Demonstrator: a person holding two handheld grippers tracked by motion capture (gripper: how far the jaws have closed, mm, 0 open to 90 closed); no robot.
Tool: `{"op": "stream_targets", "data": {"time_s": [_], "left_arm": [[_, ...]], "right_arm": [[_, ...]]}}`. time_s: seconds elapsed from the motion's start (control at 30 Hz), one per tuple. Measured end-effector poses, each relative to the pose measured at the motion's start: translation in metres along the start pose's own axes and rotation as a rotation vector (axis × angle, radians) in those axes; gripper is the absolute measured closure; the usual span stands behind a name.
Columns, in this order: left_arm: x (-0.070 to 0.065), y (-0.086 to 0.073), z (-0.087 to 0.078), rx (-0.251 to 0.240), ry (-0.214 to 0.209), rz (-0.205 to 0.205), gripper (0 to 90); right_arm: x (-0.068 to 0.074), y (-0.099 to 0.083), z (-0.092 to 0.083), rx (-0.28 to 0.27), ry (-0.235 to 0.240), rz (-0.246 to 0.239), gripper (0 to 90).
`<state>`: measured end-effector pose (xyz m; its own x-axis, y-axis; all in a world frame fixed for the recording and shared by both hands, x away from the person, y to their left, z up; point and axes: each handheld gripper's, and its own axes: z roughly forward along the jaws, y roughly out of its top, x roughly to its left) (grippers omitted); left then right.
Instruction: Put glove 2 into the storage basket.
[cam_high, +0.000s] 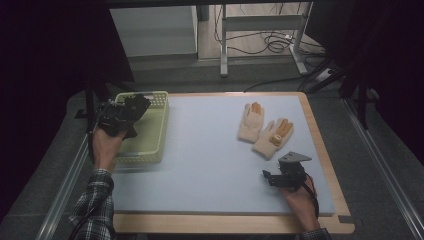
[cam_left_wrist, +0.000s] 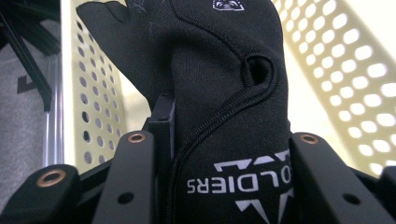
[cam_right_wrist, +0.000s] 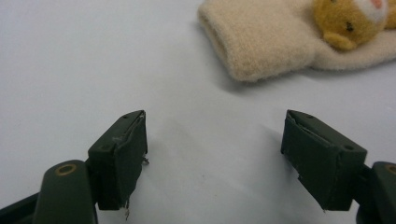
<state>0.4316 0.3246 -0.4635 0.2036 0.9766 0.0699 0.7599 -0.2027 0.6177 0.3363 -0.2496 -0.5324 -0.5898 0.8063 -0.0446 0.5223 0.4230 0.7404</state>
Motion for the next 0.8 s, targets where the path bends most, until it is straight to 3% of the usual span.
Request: {"op": "stream_targets", "data": {"time_s": [0.1, 0.23, 0.33, 0.53, 0.57, 0.6, 0.7, 0.8], "left_arm": [[0.001, 0.002, 0.013, 0.053, 0.031, 0.027, 58.7], [0.003, 0.003, 0.025, 0.115, 0.050, 0.009, 58.1], [0.006, 0.002, 0.034, 0.175, 0.041, -0.012, 55.4], [0.004, 0.003, 0.036, 0.247, 0.065, 0.001, 25.2], [0.004, 0.002, 0.035, 0.246, 0.065, 0.005, 22.7], [0.006, 0.001, 0.032, 0.242, 0.037, -0.005, 15.1], [0.007, 0.000, 0.025, 0.220, 0.036, -0.012, 11.6], [0.010, 0.000, 0.012, 0.158, -0.015, -0.040, 10.3]], "right_arm": [[0.000, 0.000, 0.000, 0.000, 0.000, 0.001, 22.2], [0.000, 0.000, 0.000, 0.000, 0.000, 0.000, 22.1], [0.000, 0.000, 0.000, 0.000, 0.001, 0.000, 22.1], [0.000, 0.000, 0.000, 0.001, 0.001, 0.000, 21.9], [0.000, 0.000, 0.000, 0.000, 0.001, 0.000, 21.9], [0.000, 0.000, 0.000, 0.000, 0.001, 0.000, 21.9], [0.000, 0.000, 0.000, 0.001, 0.001, 0.000, 21.8], [0.000, 0.000, 0.000, 0.001, 0.000, -0.001, 21.9]]}}
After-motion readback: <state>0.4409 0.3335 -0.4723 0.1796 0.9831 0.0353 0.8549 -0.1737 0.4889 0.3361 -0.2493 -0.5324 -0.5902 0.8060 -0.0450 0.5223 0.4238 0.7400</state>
